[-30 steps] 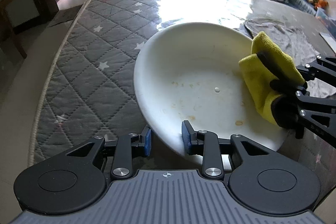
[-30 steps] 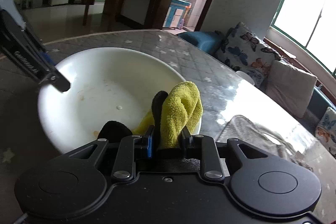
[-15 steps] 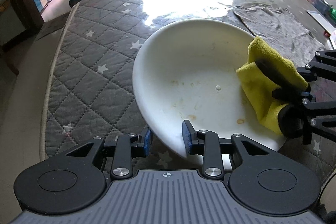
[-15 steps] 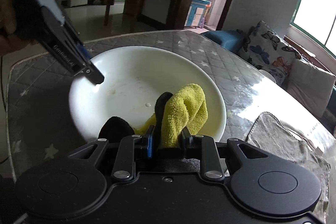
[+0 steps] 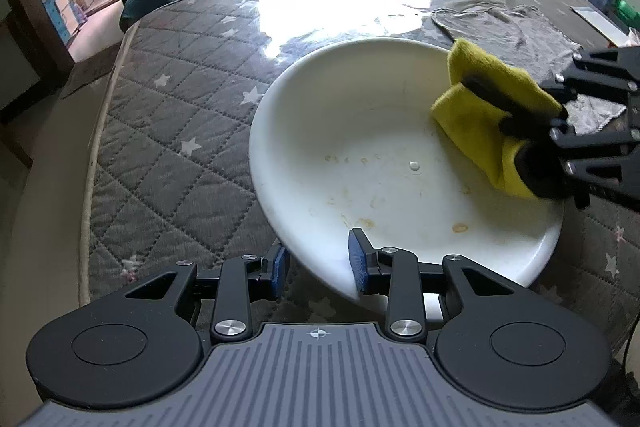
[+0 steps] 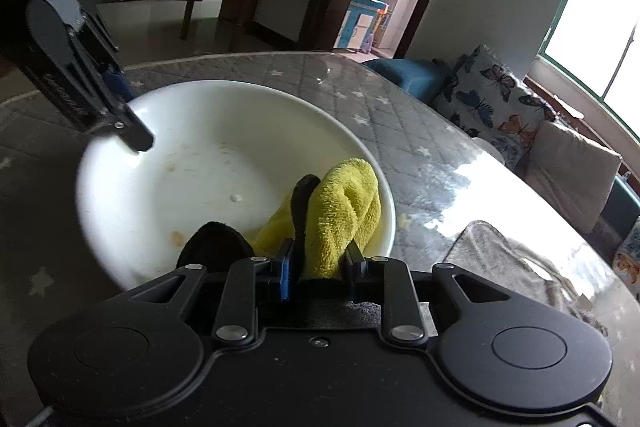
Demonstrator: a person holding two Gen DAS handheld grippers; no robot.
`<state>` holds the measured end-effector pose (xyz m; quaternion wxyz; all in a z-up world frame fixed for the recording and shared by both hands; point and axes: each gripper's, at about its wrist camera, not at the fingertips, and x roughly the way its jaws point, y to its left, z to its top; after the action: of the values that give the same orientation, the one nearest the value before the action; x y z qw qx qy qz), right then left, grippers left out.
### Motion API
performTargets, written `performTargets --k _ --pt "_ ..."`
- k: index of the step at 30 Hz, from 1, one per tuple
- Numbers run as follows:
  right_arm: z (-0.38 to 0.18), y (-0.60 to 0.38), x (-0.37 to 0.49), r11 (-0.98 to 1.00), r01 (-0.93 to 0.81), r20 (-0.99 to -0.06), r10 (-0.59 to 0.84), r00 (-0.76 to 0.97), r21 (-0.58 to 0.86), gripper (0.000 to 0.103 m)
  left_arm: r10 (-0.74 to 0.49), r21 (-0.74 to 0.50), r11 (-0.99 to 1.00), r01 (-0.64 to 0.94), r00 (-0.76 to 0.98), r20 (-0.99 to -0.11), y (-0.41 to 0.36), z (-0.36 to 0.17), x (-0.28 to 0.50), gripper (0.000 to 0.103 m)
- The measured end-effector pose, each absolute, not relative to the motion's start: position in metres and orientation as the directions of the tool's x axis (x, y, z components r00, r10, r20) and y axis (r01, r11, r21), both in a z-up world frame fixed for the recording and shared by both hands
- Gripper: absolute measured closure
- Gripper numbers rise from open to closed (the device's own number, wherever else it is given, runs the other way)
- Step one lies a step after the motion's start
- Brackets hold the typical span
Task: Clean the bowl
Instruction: 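Slide the sponge in the right tool across the bowl's inside toward the far rim, then scrub the bowl's inner wall with the sponge in the right tool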
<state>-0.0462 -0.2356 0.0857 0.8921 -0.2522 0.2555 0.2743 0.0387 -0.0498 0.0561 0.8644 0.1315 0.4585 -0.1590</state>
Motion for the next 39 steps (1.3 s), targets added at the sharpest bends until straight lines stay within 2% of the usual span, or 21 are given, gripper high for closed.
performTargets --k 18,39 --pt "0.078 -0.226 -0.008 0.732 -0.579 -0.565 0.322 0.759 -0.360 0.077 -0.150 0.115 0.893 0.435 0.528 -0.836 -0.050 0.050 0.052 0.065" --pt "0.075 -0.198 0.026 0.715 -0.590 -0.547 0.343 0.764 -0.375 0.077 -0.148 0.122 0.886 0.448 0.522 -0.840 -0.050 0.047 0.056 0.062"
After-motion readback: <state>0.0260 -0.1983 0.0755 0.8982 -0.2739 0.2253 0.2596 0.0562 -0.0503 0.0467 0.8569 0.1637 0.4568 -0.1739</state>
